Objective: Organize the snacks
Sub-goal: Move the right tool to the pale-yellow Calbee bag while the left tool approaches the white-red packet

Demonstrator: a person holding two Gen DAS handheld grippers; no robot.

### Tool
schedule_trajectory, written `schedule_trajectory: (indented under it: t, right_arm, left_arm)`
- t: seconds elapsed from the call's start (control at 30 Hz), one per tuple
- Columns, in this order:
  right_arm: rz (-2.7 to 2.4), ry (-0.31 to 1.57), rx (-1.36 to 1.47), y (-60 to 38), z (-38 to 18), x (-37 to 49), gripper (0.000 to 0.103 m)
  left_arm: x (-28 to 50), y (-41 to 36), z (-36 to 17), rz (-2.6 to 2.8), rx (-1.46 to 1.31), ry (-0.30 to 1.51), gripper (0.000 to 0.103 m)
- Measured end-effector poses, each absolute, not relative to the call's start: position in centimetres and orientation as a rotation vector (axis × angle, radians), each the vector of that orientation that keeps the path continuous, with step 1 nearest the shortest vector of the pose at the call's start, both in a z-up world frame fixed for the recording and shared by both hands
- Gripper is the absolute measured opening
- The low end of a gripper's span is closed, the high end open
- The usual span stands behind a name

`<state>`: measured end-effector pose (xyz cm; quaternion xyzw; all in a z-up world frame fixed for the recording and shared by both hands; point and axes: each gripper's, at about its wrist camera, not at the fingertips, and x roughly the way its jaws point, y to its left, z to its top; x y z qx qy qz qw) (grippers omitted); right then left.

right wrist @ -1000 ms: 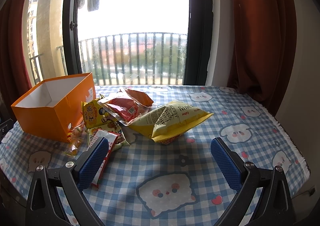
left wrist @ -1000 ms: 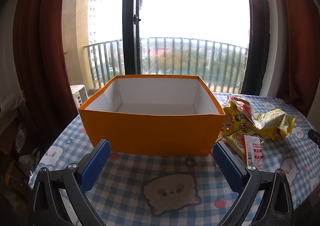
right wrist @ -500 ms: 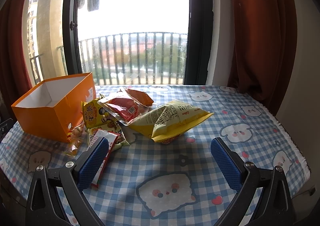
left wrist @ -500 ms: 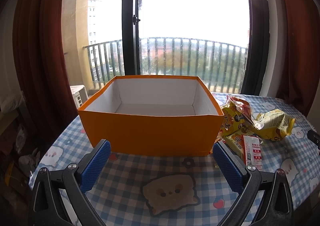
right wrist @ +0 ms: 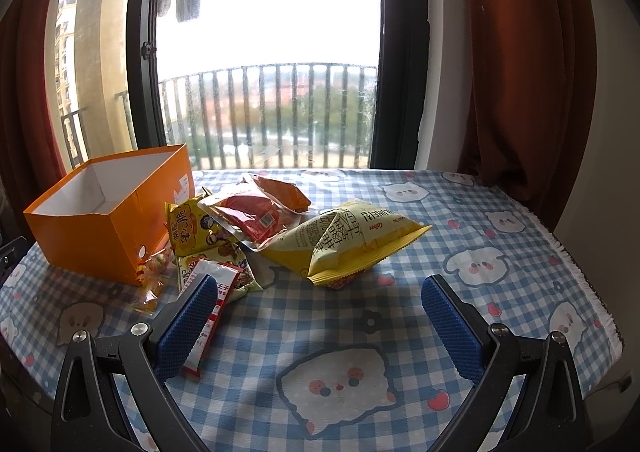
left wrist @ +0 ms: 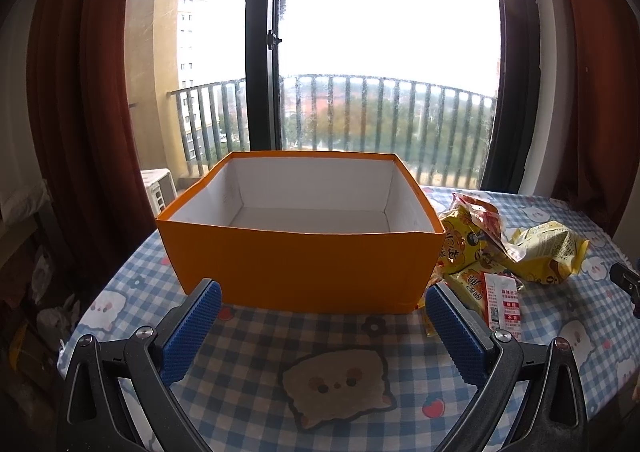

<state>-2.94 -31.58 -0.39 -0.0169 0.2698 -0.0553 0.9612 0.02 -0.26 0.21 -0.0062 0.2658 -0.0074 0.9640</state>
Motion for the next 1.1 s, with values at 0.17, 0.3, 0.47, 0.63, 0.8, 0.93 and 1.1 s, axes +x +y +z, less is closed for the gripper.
schedule_trajectory:
  t: [0.17,0.3,0.47,0.63,0.8,0.93,1.1]
  right_arm:
    - [-0.101,0.542,-0.041,-30.9,-0.3,-2.8,0.103]
    - [-0.087,0.553,-0.015,-30.4,-0.6,-2.5,0.103]
    - [-0.048,0.571,-0.028,-28.6,-1.4,-2.0,0.103]
    - [-0.019,0.583,-0.044,-27.2,-2.1,-1.6,0.103]
    - [-0.028,0.594,-0.062,-26.8,-2.8,-1.4,0.103]
    - [-0.007,0.614,-0.04,-27.1,-3.3,-1.0,0.103]
    - [-0.008,0.626,-0.024,-27.8,-3.7,-0.5,0.103]
  left_arm:
    - [-0.3,-0.7,0.3,-0.015,-0.012,0.537,0.103]
    - [-0.3,-1.2,0.2,-0.008,-0.01,0.544,0.103]
    - [-0.4,-2.5,0.3,-0.046,-0.044,0.553,0.103]
    - [-0.4,-5.2,0.3,-0.082,-0.026,0.57,0.103]
    - [-0.1,-7.9,0.5,-0.113,-0.019,0.589,0.103]
    - [0.1,-9.6,0.6,-0.081,-0.02,0.6,0.103]
    - [0.3,-11.5,0.6,-0.049,0.012,0.605,0.103]
